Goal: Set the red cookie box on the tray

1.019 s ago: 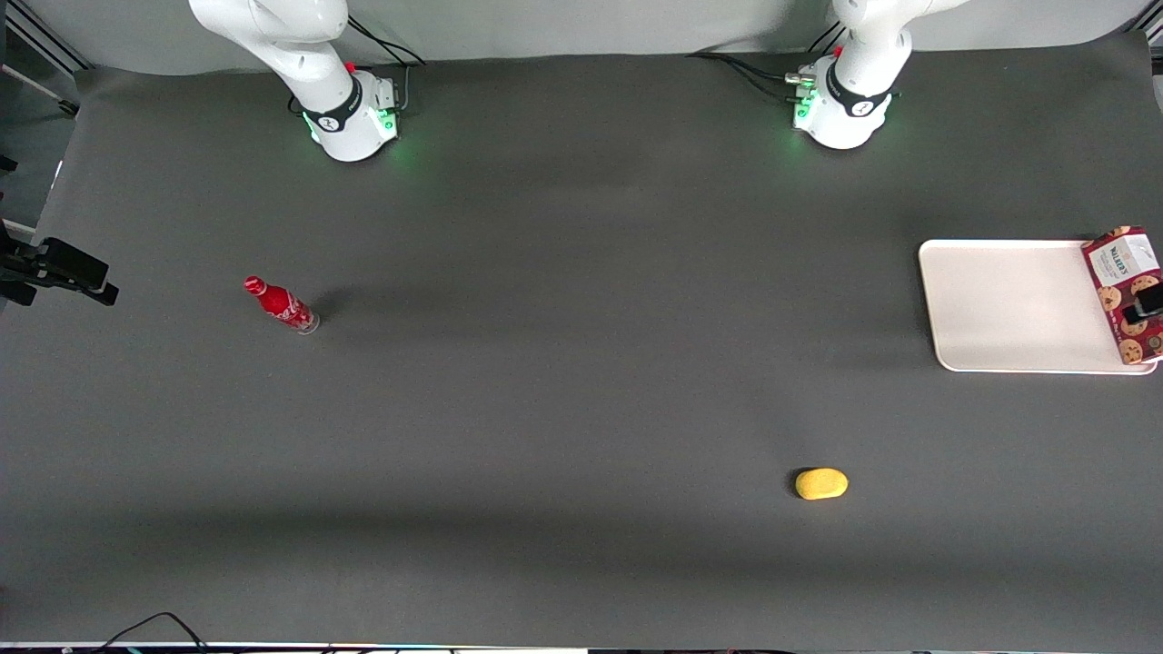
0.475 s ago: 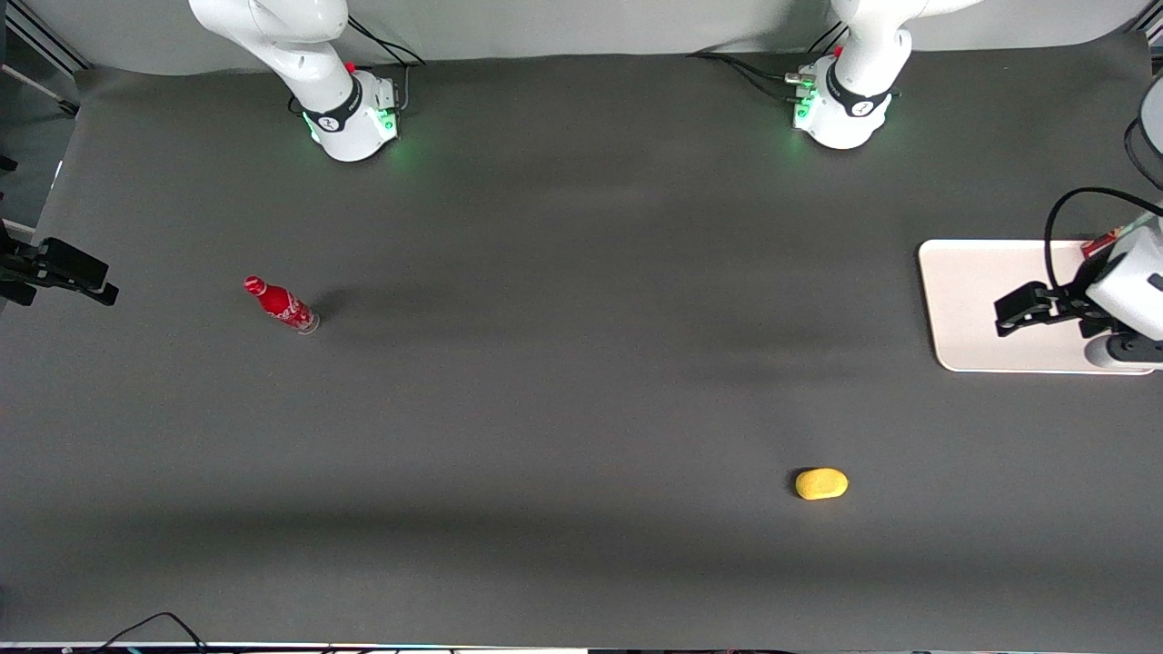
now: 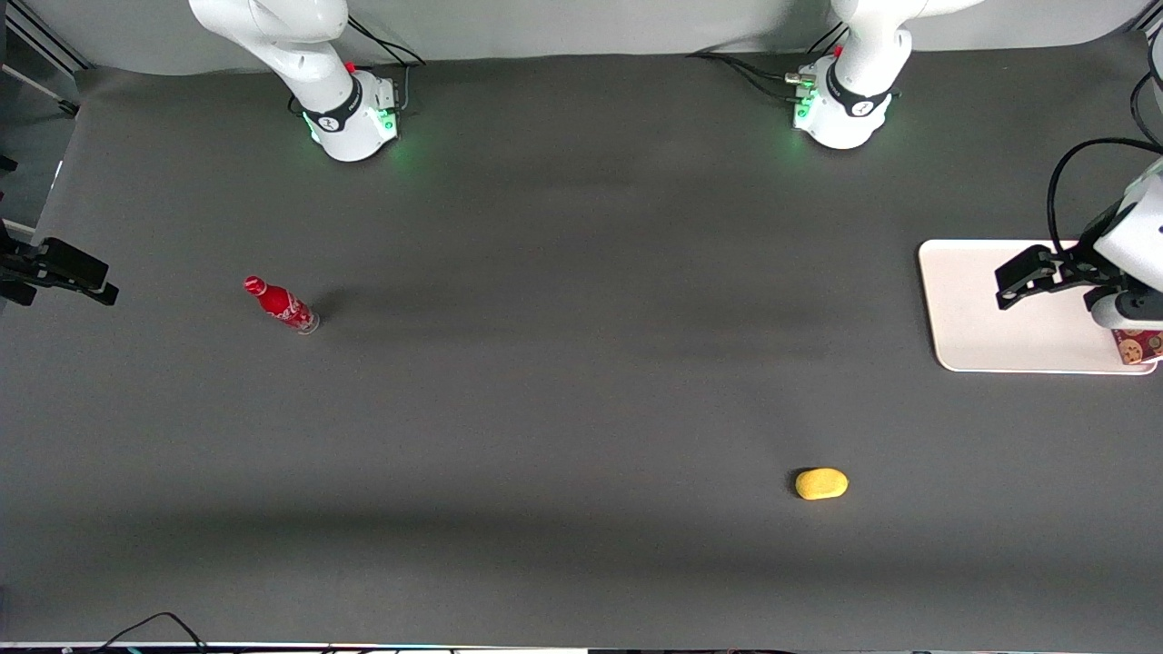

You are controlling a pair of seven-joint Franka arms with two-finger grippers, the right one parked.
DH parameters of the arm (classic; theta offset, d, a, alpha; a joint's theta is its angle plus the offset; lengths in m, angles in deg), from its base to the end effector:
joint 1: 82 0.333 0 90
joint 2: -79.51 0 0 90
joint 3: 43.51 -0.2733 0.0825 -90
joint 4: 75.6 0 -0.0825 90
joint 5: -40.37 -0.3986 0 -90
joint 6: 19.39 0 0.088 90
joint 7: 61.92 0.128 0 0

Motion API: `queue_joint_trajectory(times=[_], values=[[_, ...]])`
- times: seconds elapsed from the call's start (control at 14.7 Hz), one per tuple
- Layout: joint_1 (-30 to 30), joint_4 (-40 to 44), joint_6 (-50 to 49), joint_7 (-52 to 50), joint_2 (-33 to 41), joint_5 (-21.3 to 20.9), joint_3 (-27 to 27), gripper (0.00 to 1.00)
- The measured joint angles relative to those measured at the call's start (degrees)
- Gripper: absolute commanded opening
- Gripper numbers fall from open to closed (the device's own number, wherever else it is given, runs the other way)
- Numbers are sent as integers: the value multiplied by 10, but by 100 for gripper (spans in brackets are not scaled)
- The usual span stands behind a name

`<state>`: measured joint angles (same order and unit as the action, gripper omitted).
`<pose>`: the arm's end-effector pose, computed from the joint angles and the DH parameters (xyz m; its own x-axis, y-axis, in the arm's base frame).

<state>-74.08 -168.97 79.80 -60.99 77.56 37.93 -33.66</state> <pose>0.5925 -0.0140 0.5271 0.9962 -0.0561 0.0673 -0.0537 -0.9978 -0.0377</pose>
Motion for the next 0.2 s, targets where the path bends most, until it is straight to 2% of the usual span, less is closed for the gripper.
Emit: queue_joint_trajectory(times=[0.2], values=[[0,0,-3,0,7,12,0,100]])
